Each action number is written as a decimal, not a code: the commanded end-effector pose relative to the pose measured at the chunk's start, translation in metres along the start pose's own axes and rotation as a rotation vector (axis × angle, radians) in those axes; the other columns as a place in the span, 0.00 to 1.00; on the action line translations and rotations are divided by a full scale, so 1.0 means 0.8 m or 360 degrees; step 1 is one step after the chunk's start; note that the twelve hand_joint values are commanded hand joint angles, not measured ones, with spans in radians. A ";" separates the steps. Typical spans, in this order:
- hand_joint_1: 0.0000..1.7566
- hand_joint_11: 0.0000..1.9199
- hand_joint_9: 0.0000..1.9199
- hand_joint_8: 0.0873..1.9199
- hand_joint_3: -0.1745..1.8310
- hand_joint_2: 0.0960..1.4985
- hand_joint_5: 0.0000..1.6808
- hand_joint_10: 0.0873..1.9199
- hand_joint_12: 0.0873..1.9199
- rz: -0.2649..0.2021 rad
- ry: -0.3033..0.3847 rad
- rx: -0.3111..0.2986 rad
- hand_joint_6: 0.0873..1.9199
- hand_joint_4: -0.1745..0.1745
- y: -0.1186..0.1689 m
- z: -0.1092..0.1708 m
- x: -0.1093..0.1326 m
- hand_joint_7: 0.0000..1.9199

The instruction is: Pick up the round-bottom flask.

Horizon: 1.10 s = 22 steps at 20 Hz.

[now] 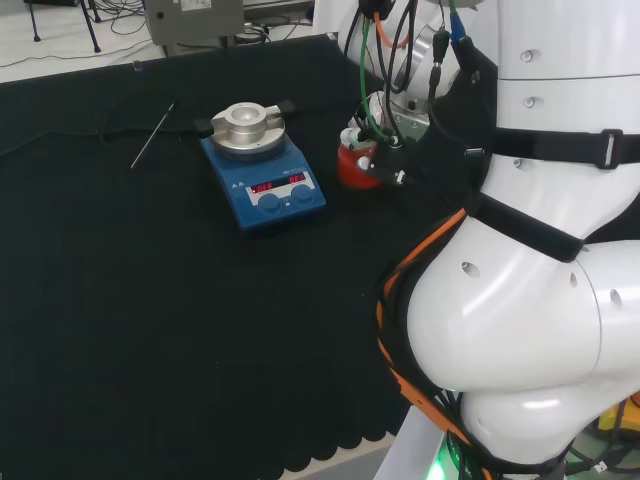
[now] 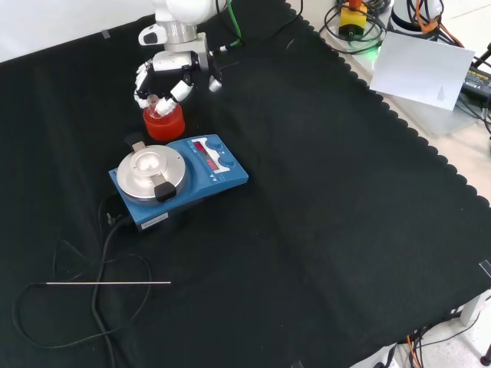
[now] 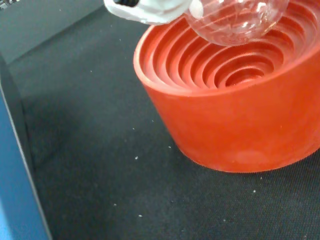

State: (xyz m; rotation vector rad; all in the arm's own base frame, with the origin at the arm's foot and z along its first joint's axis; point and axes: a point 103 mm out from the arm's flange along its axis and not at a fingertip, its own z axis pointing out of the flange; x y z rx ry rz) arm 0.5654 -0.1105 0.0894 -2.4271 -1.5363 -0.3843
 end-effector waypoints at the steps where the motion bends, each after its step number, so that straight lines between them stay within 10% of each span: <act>1: 0.63 0.25 0.46 0.27 0.00 0.71 0.73 0.22 0.62 0.0047 0.0083 0.0039 0.30 1.00 -0.008 -0.029 0.011 0.39; 10: 0.63 0.26 0.47 0.26 0.00 0.70 0.74 0.21 0.62 0.0028 0.0306 0.0201 0.28 1.00 -0.025 -0.075 0.034 0.39; 22: 0.63 0.28 0.47 0.26 0.00 0.70 0.75 0.21 0.61 0.0004 0.0349 0.0132 0.26 1.00 -0.046 -0.114 0.070 0.40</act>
